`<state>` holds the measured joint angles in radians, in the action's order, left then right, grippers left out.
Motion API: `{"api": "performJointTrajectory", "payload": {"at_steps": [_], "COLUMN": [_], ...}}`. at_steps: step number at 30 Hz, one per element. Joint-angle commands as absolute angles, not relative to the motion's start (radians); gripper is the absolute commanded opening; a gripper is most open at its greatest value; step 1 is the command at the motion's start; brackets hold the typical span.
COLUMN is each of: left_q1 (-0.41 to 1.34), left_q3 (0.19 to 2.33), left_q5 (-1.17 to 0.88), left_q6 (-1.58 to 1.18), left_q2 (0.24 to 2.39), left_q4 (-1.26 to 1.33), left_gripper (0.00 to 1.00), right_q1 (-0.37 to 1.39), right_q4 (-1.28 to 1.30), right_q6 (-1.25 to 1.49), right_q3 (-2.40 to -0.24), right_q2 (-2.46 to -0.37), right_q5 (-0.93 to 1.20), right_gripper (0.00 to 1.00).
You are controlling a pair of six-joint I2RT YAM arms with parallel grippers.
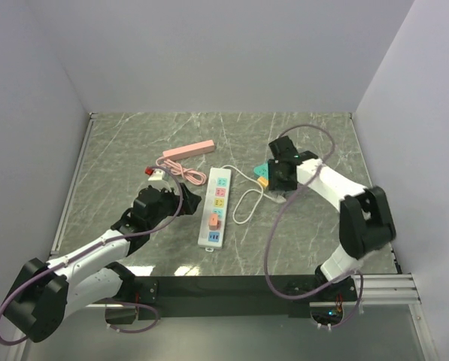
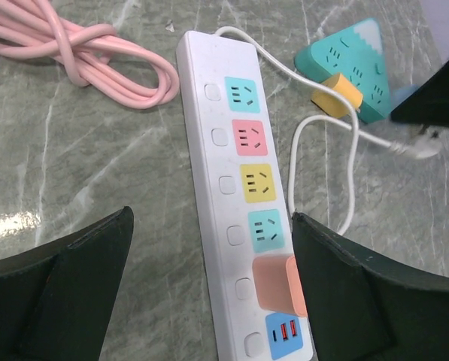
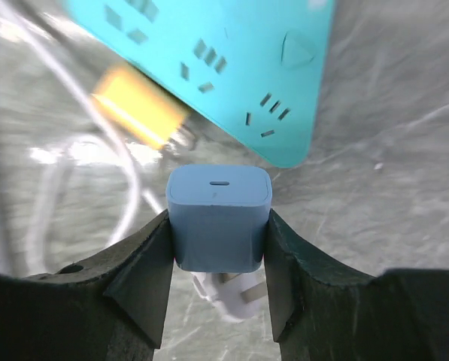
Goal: Insert the plug
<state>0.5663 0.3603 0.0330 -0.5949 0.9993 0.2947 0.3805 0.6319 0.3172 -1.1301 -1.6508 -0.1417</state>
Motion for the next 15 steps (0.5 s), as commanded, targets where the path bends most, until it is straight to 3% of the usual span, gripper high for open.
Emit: {"api": "performJointTrajectory", "payload": {"at_steps": [1,15], "left_q1": [0.563,0.624], "left_q3": [0.403,0.399], "left_q5": [-0.008,-0.149], "left_q6": [-0.555,-0.505], "left_q2": [0.996,0.991], "left_q4": [0.368,0.486], "left_gripper": [0.92,0.91], "right_q1": [0.376,0.440], "right_q4": [0.569,0.364], "right_q6": [0.321,0.368], "right_q3": [-1.129,-1.039], "right_q2": [-1.471,-1.338], "right_q5": [-0.189,-0.057], "right_gripper": [0.10,0.07]}}
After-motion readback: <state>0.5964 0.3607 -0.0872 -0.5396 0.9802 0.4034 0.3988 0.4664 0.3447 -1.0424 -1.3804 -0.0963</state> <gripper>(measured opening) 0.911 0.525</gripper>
